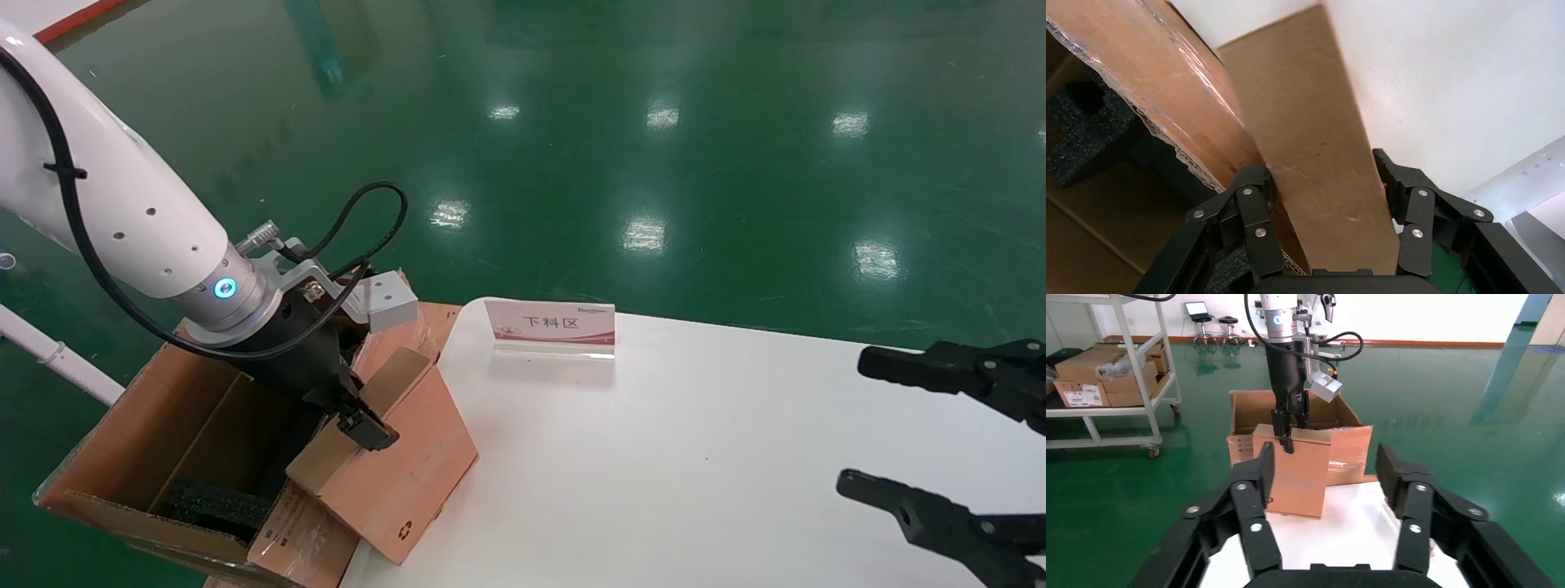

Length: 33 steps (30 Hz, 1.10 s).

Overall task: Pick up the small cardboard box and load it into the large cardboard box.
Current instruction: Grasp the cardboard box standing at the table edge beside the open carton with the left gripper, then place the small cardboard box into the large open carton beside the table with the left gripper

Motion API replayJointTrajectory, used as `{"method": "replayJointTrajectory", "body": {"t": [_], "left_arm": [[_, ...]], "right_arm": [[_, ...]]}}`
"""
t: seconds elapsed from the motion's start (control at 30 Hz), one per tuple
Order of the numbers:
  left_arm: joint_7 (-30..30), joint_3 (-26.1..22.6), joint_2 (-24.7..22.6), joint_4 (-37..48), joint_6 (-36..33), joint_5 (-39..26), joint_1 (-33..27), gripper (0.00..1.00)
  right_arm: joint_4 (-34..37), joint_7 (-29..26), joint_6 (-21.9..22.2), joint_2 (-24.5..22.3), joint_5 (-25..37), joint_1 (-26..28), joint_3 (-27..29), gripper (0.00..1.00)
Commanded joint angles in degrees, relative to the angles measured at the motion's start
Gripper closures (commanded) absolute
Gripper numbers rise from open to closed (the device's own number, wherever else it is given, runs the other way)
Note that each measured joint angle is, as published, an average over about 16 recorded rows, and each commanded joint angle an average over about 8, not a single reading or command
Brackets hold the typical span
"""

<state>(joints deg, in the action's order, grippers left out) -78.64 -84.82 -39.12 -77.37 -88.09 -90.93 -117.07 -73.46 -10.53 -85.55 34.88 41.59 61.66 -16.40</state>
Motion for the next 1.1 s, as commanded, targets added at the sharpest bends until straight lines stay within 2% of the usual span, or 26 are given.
{"method": "replayJointTrajectory", "body": {"t": [0.03,0.3,0.47,0.7,0.93,0.97,1.1], "left_arm": [[0.0,0.0,0.0,0.0,0.0,0.0,0.0,1.00],[0.3,0.3,-0.1,0.6,0.3,0.4,-0.1,1.00],[1.4,2.1,0.3,1.9,1.8,2.5,-1.7,1.00],[4.5,6.0,1.1,6.3,3.4,5.6,-6.5,1.00],[10.5,9.2,0.7,13.7,2.8,5.3,-13.5,1.00],[11.4,9.5,0.6,14.8,2.4,5.1,-14.6,1.00],[14.9,10.1,0.2,19.3,-0.1,4.2,-19.2,1.00]], "right_arm": [[0.0,0.0,0.0,0.0,0.0,0.0,0.0,1.00],[0.0,0.0,0.0,0.0,0.0,0.0,0.0,1.00],[0.0,0.0,0.0,0.0,0.0,0.0,0.0,1.00],[0.0,0.0,0.0,0.0,0.0,0.0,0.0,1.00],[0.1,0.0,0.0,0.0,0.0,0.0,-0.1,1.00],[0.1,0.0,0.0,0.0,0.0,0.0,-0.1,0.94],[0.1,0.1,0.0,0.0,0.0,0.0,-0.1,0.44]]}}
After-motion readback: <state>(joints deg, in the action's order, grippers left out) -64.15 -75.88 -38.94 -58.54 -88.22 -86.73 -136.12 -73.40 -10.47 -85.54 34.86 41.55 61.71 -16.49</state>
